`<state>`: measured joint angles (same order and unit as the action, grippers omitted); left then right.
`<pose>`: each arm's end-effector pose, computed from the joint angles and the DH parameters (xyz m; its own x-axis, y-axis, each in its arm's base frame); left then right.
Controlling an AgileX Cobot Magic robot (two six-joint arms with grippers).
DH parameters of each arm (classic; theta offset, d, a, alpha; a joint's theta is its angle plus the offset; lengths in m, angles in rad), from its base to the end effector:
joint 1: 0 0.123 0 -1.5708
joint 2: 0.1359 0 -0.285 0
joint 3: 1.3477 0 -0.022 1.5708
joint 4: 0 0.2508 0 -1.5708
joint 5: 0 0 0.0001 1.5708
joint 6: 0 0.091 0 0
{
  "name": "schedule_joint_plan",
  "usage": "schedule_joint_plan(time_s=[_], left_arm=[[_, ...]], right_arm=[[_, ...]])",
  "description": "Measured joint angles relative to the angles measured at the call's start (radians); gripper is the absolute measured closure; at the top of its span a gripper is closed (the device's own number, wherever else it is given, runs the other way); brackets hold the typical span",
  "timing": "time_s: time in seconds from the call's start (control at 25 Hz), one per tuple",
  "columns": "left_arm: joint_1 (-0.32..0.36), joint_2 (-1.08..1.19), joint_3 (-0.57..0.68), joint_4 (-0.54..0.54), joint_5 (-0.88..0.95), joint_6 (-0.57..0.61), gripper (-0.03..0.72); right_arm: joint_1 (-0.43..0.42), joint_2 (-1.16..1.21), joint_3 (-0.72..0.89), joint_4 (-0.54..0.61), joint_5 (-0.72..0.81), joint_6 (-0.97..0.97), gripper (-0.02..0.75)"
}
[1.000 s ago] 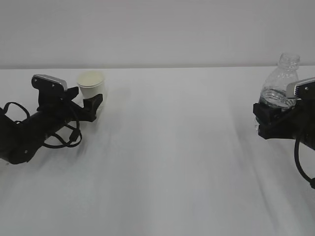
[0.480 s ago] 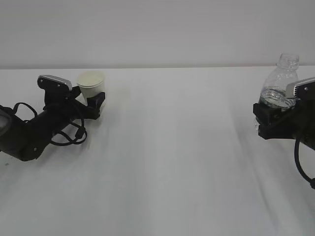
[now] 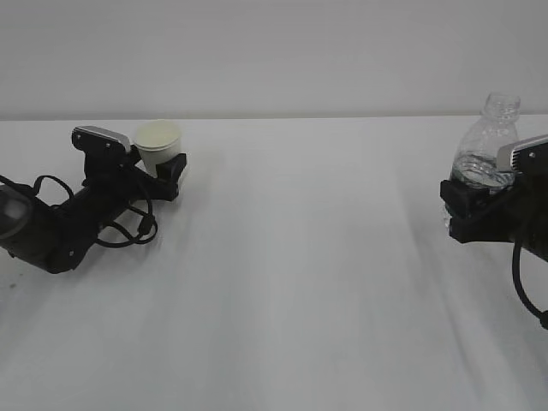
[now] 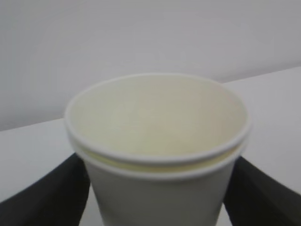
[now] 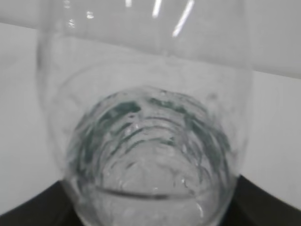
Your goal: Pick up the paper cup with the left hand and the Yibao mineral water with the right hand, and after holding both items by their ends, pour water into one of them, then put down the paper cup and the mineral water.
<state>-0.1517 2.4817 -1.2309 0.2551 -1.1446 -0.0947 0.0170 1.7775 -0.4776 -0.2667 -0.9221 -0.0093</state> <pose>0.4464 -0.0894 0.0411 -0.0264 0.0165 -0.9995 0.3745 0.9272 0.0054 0.2886 0.0240 0.1372 -0.2613 -0.1727 -0.9497 -0.2656 0.9587 -0.1012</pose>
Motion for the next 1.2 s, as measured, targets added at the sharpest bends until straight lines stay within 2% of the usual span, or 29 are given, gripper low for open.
schedule_joint_plan(time_s=[1.2], left_arm=[[0.002,0.033,-0.040,-0.002,0.000,0.000,0.106]], right_arm=[[0.000,0.000,0.000,0.000,0.000,-0.014,0.303]])
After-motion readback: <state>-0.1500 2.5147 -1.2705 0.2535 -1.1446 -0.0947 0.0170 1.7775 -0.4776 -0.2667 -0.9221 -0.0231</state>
